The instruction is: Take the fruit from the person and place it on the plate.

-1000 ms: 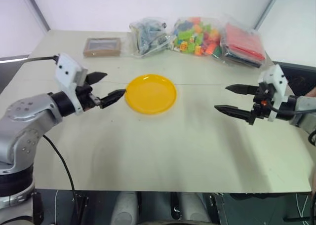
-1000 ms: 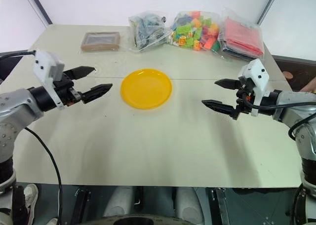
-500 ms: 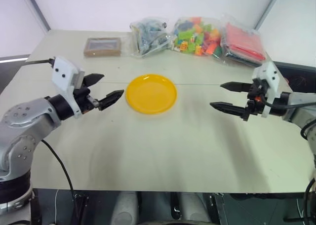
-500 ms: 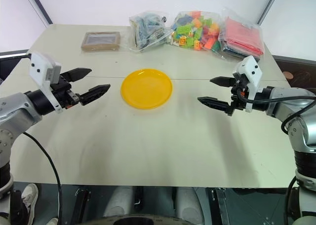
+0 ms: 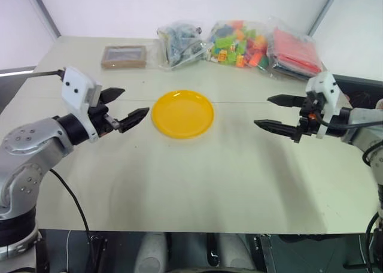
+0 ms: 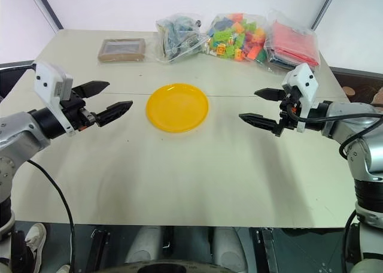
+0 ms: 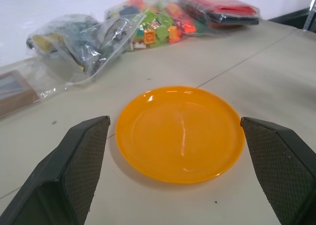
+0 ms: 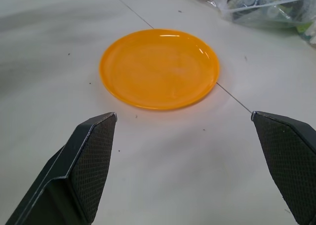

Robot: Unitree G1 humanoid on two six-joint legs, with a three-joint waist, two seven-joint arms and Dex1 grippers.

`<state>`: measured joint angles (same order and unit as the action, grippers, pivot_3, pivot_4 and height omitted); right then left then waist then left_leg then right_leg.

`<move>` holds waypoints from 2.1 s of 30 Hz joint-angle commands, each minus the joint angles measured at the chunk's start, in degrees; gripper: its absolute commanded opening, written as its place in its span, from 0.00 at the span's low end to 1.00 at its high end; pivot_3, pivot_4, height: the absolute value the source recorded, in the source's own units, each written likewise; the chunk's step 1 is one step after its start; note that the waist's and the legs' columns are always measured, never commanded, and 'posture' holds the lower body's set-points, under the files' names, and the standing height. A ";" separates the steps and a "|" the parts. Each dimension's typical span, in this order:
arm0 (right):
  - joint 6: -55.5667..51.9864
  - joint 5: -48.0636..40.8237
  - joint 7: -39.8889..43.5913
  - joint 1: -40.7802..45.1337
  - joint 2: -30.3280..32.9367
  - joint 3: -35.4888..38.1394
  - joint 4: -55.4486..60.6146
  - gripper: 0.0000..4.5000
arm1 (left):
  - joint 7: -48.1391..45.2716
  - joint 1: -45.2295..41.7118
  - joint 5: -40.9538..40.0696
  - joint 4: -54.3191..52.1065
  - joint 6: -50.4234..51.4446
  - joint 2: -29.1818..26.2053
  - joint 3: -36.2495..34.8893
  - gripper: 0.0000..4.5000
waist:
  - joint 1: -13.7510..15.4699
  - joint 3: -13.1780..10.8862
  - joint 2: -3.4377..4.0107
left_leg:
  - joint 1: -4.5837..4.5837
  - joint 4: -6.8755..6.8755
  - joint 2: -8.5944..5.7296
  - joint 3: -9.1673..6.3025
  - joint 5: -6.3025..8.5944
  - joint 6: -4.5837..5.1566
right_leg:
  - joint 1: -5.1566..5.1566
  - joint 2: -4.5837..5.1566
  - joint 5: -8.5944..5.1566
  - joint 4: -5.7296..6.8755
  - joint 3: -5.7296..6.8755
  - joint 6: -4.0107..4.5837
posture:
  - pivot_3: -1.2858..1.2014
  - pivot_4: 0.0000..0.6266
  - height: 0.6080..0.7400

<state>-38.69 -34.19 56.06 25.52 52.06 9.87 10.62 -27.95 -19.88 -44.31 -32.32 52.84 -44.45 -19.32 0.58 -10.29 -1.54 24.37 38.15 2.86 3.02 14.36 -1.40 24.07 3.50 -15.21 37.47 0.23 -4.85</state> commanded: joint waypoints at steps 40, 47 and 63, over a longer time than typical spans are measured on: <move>-22.21 -17.35 -29.77 21.82 -19.27 9.72 -1.10 1.00 | -2.45 -5.14 0.32 -0.12 -7.83 2.62 3.79 0.99 | -0.21 -0.01 0.02 | 0.02 -0.02 0.01 0.00 -0.02 -0.03 | 0.05 0.00 0.01 0.08 -0.01 0.01 | 0.52 0.24 0.93; -23.41 -16.49 -35.18 27.76 -24.16 7.30 -3.48 1.00 | -3.45 -4.94 2.08 0.06 -9.08 2.21 5.47 0.99 | -0.21 -0.01 0.02 | 0.05 -0.02 0.01 0.04 -0.02 -0.03 | 0.10 0.00 0.01 0.08 -0.01 0.01 | 0.52 0.24 0.93; -16.33 -10.64 -32.01 35.10 -27.26 3.22 -14.30 1.00 | -1.93 -5.12 0.91 -1.74 -8.05 1.83 4.78 0.99 | -0.75 -0.01 0.02 | 0.07 -0.08 0.02 0.06 -0.02 -0.03 | 0.16 -0.01 0.01 0.08 -0.01 0.01 | 0.52 0.24 0.93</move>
<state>-56.62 -45.03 23.23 58.72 24.85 12.72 -4.27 -30.05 -24.53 -43.05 -32.01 45.52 -42.04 -13.07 -0.16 -10.30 -1.51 24.44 38.07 2.87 3.07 14.35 -1.43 24.24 3.49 -15.20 37.55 0.22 -4.84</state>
